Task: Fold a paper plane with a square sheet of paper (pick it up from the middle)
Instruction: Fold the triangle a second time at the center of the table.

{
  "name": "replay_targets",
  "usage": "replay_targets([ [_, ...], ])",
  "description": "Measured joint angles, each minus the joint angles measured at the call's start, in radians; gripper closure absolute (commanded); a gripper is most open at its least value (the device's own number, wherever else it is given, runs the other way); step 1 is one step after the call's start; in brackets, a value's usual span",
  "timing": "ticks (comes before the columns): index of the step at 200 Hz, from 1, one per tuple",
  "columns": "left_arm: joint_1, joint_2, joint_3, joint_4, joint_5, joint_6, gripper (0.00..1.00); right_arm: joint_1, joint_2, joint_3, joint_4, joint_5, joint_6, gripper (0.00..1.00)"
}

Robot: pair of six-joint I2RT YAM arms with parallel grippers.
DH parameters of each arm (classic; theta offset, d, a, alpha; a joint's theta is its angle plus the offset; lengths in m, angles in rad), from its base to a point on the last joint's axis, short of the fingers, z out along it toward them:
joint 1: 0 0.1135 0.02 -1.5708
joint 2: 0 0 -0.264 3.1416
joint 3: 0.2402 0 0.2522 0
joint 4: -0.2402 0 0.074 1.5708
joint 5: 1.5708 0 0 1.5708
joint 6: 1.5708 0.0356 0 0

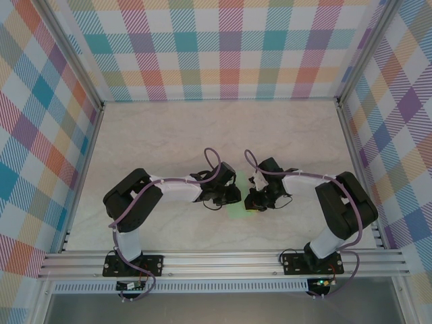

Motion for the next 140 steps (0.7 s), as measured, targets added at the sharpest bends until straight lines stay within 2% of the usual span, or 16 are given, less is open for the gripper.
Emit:
replay_targets([
  [38,0.000,0.000,0.000,-0.003,0.000,0.000,0.79,0.000,-0.020,0.006,-0.023,0.004,-0.001,0.80],
  [82,0.000,0.000,0.001,-0.003,0.000,0.000,0.79,0.000,-0.149,0.006,-0.054,0.031,-0.029,0.70],
  [140,0.000,0.000,0.001,-0.004,0.000,0.001,0.79,0.000,-0.117,0.006,-0.058,0.048,-0.050,0.68],
])
